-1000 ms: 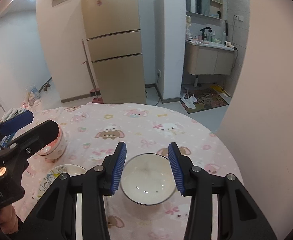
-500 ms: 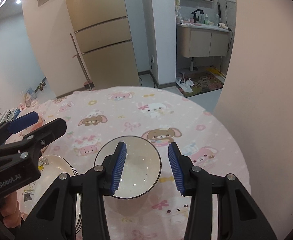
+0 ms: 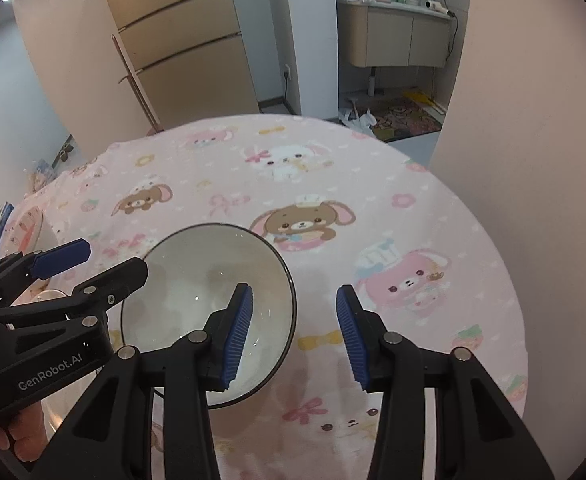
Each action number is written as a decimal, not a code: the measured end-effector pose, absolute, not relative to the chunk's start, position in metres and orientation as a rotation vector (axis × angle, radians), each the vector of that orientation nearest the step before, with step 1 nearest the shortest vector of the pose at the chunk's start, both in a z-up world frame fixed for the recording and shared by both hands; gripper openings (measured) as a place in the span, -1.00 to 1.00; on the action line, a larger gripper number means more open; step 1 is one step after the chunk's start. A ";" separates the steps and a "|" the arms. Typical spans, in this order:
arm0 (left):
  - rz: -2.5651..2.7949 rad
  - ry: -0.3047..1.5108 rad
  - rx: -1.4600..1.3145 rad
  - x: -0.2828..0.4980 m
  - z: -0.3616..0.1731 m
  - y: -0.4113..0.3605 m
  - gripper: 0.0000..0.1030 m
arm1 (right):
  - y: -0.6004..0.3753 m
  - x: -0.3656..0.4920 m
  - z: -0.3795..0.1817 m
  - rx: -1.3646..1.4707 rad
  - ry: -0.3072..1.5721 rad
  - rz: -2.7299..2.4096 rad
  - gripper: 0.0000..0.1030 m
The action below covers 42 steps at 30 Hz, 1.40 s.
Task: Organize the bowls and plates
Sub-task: 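Move both grippers down to the rim of a white black-rimmed bowl, then close both grippers on the white bowl's rim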
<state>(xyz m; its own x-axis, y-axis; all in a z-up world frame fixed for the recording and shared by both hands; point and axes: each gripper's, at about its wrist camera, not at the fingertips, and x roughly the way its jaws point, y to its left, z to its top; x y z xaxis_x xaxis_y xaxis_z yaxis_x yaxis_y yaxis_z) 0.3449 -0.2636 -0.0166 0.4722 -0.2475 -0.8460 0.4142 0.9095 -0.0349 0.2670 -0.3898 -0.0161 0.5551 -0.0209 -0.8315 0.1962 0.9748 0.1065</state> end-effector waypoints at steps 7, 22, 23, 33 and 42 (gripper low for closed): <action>-0.419 1.067 0.167 0.354 -0.037 -0.268 0.37 | -0.394 0.277 -0.036 0.195 1.028 -0.136 -0.17; -0.450 1.099 0.210 0.354 -0.054 -0.278 -0.13 | -0.385 0.282 -0.047 0.149 1.051 -0.151 -0.37; -0.456 1.102 0.207 0.354 -0.053 -0.278 -0.16 | -0.385 0.282 -0.047 0.148 1.051 -0.151 -0.42; -0.514 1.136 0.176 0.349 -0.055 -0.285 -0.73 | -0.380 0.282 -0.050 0.168 1.063 -0.106 -0.75; -0.548 1.164 0.142 0.353 -0.061 -0.283 -0.70 | -0.386 0.287 -0.056 0.213 1.076 -0.070 -0.70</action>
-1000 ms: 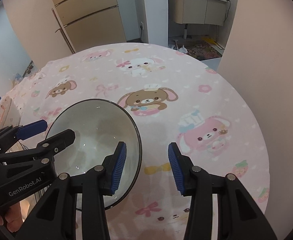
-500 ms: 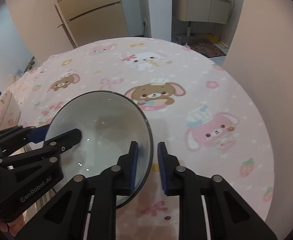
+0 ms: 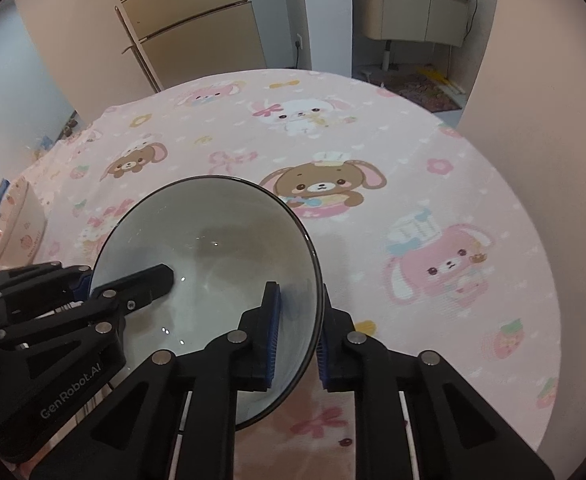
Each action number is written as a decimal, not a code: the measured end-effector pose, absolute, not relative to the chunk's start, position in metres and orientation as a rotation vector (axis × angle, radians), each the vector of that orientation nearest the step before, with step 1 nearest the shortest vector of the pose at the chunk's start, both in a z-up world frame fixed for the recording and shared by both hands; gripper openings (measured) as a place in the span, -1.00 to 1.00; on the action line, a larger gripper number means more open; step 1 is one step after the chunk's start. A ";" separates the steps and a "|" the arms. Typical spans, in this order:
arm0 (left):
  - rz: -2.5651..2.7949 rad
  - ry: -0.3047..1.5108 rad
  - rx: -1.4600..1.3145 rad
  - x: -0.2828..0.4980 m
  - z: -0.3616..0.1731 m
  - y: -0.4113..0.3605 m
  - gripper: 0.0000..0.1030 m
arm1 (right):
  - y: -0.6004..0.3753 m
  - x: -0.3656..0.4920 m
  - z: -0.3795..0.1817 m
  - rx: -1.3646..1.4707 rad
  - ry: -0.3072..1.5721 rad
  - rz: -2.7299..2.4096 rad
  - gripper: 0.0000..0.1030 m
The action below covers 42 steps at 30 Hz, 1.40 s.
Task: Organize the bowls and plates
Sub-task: 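Close both grippers on the white bowl's rim, then lift the white bowl with both grippers and carry it across the table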
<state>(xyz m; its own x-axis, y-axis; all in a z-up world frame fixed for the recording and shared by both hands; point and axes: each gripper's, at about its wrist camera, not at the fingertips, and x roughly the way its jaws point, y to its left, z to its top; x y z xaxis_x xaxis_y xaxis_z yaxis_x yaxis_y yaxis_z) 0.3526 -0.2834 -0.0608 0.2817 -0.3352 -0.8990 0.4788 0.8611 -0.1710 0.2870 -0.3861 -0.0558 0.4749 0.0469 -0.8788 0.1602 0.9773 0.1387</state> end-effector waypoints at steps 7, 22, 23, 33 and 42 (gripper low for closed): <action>-0.551 1.174 0.118 0.354 -0.064 -0.284 -0.66 | -0.393 0.287 -0.061 0.312 1.089 -0.038 -0.67; -0.498 1.116 0.126 0.347 -0.041 -0.275 -0.67 | -0.390 0.278 -0.043 0.324 1.027 -0.012 -0.75; -0.503 1.110 0.117 0.346 -0.036 -0.273 -0.68 | -0.390 0.275 -0.039 0.321 1.009 -0.011 -0.75; -0.494 1.013 0.091 0.320 0.012 -0.257 -0.76 | -0.385 0.260 0.004 0.346 0.933 -0.004 -0.75; -0.462 0.939 0.035 0.297 0.067 -0.217 -0.76 | -0.348 0.239 0.057 0.264 0.860 0.017 -0.75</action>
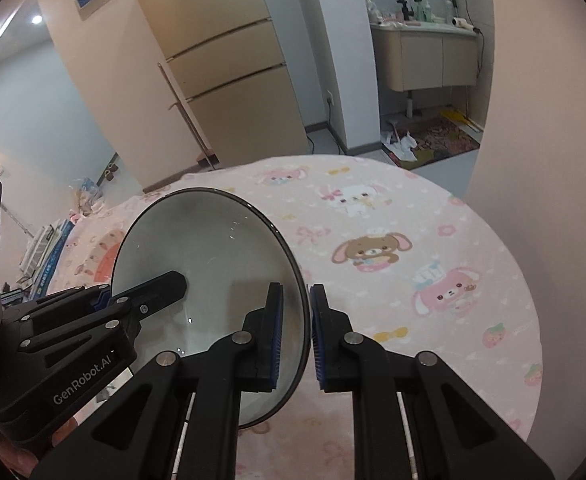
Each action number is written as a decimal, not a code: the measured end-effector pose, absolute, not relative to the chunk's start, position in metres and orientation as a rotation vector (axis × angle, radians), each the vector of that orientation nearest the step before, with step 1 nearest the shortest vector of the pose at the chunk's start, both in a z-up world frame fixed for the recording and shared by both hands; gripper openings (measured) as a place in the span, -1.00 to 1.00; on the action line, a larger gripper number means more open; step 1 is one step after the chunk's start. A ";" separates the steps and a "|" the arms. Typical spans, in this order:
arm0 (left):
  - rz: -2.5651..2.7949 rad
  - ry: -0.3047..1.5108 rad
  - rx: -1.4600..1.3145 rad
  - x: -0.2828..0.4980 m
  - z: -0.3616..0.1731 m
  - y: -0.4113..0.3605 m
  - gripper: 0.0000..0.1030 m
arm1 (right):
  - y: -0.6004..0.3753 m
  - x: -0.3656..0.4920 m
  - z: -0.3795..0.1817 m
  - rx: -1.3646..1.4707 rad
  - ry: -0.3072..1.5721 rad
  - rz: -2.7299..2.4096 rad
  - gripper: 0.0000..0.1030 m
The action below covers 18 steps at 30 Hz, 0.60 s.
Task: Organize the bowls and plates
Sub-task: 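Lift the white bowl with both grippers and carry it across the table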
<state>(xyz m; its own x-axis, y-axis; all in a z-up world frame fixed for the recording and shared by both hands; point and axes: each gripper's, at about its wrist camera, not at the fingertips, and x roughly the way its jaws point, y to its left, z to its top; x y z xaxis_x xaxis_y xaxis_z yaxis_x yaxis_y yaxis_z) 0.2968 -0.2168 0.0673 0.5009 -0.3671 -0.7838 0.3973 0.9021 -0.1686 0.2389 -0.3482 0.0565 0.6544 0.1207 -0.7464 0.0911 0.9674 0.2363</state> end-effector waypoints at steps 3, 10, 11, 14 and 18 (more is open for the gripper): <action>-0.425 0.905 0.048 0.288 0.086 -0.197 -0.76 | -0.332 0.239 0.070 0.259 0.852 0.058 -0.75; -0.310 0.807 0.037 0.274 0.120 -0.131 -0.76 | -0.269 0.246 0.097 0.211 0.833 0.145 -0.75; -0.301 0.799 0.024 0.275 0.124 -0.121 -0.76 | -0.261 0.248 0.101 0.206 0.828 0.161 -0.75; -0.283 0.777 -0.005 0.280 0.130 -0.093 -0.76 | -0.237 0.258 0.111 0.188 0.813 0.202 -0.75; -0.244 0.746 -0.011 0.291 0.135 -0.057 -0.76 | -0.204 0.275 0.117 0.165 0.795 0.226 -0.75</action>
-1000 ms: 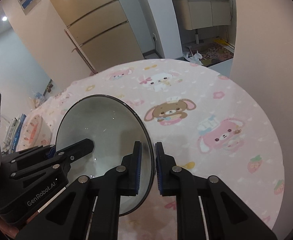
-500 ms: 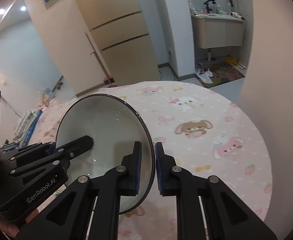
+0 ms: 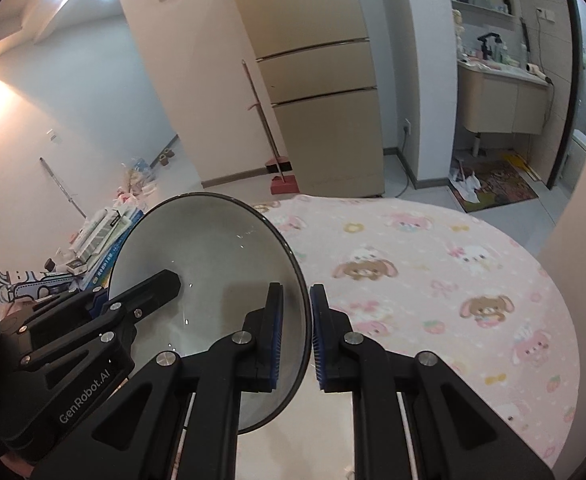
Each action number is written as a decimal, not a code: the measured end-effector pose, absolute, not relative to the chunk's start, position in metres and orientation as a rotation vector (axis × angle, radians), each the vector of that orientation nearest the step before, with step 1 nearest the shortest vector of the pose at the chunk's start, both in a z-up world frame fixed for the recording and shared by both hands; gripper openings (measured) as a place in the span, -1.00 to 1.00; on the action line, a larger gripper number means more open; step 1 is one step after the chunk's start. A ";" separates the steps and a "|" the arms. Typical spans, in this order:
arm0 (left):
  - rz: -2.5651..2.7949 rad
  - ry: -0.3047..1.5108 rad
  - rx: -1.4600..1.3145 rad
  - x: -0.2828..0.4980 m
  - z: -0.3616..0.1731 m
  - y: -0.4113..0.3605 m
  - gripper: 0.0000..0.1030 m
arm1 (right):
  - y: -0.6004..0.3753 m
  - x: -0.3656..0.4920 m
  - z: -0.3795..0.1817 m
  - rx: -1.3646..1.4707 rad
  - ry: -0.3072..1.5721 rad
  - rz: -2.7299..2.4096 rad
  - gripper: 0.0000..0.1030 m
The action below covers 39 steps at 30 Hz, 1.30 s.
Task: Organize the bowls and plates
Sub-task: 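Lift the white bowl with both grippers and carry it across the table, then lower the white bowl with both grippers toward the table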
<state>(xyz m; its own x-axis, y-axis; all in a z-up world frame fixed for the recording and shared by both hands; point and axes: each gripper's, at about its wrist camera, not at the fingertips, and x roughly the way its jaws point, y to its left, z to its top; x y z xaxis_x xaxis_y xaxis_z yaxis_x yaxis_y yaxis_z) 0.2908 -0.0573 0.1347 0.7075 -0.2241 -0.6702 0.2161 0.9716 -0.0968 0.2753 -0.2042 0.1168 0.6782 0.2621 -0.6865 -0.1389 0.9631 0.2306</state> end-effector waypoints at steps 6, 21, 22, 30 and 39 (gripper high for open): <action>-0.192 0.716 -0.094 0.310 0.127 0.003 -0.76 | -0.154 0.307 0.122 0.127 0.781 0.276 -0.75; -0.109 0.806 -0.117 0.359 0.076 0.046 -0.76 | -0.098 0.356 0.066 0.117 0.866 0.258 -0.72; -0.113 0.820 -0.116 0.362 0.071 0.046 -0.76 | -0.098 0.358 0.064 0.120 0.869 0.259 -0.72; -0.110 0.901 -0.131 0.385 0.039 0.048 -0.76 | -0.094 0.371 0.047 0.097 0.915 0.230 -0.72; -0.083 0.959 -0.116 0.402 0.013 0.053 -0.76 | -0.088 0.388 0.017 0.086 0.996 0.211 -0.72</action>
<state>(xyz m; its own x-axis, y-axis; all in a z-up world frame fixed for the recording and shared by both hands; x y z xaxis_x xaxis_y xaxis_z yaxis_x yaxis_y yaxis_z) 0.4023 0.0529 0.0133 0.5716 -0.1223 -0.8114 0.0196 0.9906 -0.1355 0.3880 -0.0876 0.0168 0.5256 0.2152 -0.8231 -0.1364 0.9763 0.1682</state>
